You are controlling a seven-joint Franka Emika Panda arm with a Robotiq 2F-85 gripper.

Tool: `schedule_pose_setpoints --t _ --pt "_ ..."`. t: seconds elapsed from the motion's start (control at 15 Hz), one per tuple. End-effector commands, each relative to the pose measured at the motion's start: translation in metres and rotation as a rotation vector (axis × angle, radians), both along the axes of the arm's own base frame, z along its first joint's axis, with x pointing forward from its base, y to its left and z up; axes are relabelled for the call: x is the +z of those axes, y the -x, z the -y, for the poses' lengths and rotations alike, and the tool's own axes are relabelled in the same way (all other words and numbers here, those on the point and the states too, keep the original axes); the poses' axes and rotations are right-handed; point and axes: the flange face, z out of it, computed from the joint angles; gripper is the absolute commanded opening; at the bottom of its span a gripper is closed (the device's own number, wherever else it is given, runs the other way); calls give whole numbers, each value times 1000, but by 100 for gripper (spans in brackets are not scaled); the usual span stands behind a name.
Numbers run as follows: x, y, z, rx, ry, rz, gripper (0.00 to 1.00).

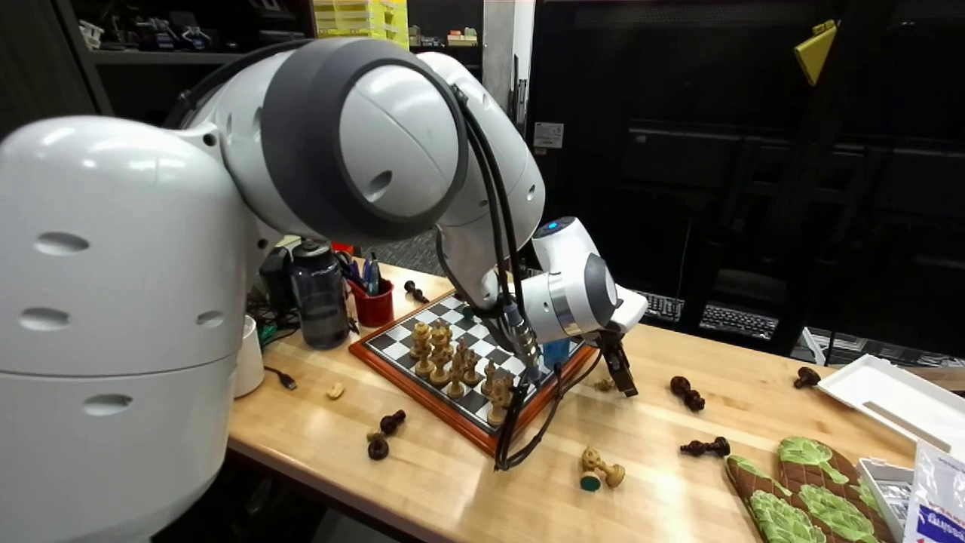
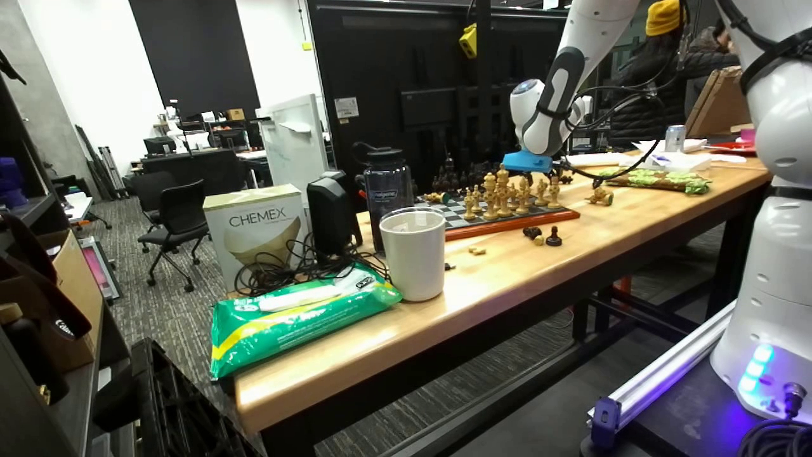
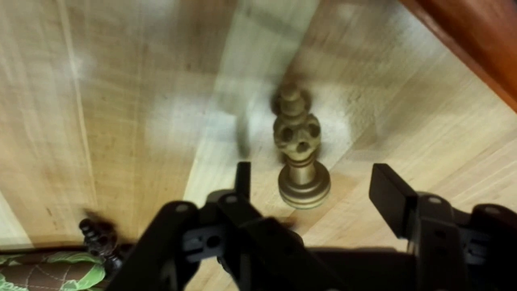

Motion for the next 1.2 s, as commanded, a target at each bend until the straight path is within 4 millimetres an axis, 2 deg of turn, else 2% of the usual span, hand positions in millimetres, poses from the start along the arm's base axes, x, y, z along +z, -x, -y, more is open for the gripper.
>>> schedule_pose_setpoints --t 0.0,0.33,0.4,0.47,0.73,1.13 --pt "-2 5 -13 0 -27 10 100" --pt "-8 9 -27 2 -27 1 100" --pt "-8 9 -27 4 -26 1 90" --pt "-8 8 -28 4 -25 0 74" --pt "-4 11 -27 -2 -28 -4 52" --pt "2 13 -25 -16 -35 -24 4"
